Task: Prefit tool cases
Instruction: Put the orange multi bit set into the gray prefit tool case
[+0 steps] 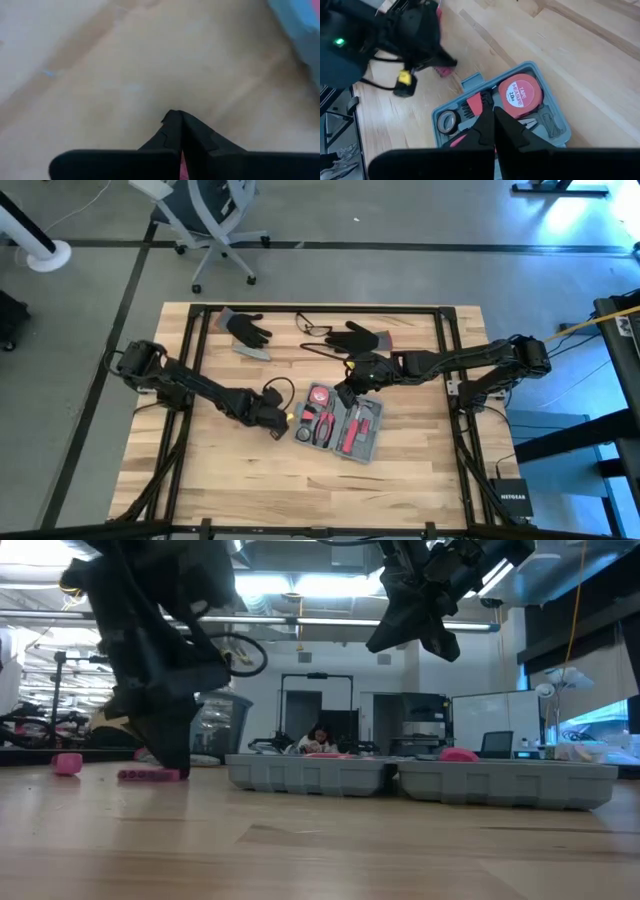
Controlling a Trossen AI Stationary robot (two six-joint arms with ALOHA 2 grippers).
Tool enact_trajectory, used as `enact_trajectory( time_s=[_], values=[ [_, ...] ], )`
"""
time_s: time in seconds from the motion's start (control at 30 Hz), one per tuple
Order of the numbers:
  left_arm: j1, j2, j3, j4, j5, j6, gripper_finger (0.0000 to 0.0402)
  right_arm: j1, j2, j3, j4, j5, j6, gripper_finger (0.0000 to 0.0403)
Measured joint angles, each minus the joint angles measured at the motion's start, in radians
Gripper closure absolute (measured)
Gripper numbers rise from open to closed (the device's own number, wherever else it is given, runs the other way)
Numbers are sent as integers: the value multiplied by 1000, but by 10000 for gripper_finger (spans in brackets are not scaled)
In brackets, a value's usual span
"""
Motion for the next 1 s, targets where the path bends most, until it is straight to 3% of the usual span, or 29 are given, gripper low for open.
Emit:
enact_trajectory(
  time_s=[0.33,0.57,0.83,1.0],
  values=[
    [-155,-6,2,52,111,-228,401,0,0,0,0,-19,-1,403],
    [-192,-85,-1,34,153,-391,401,0,0,0,-1,-19,-33,403],
    [-238,-231,34,-150,40,-313,401,0,0,43,2,-37,-134,403],
    [-256,-260,33,-294,28,-242,401,0,0,51,10,-36,-138,403]
  ],
)
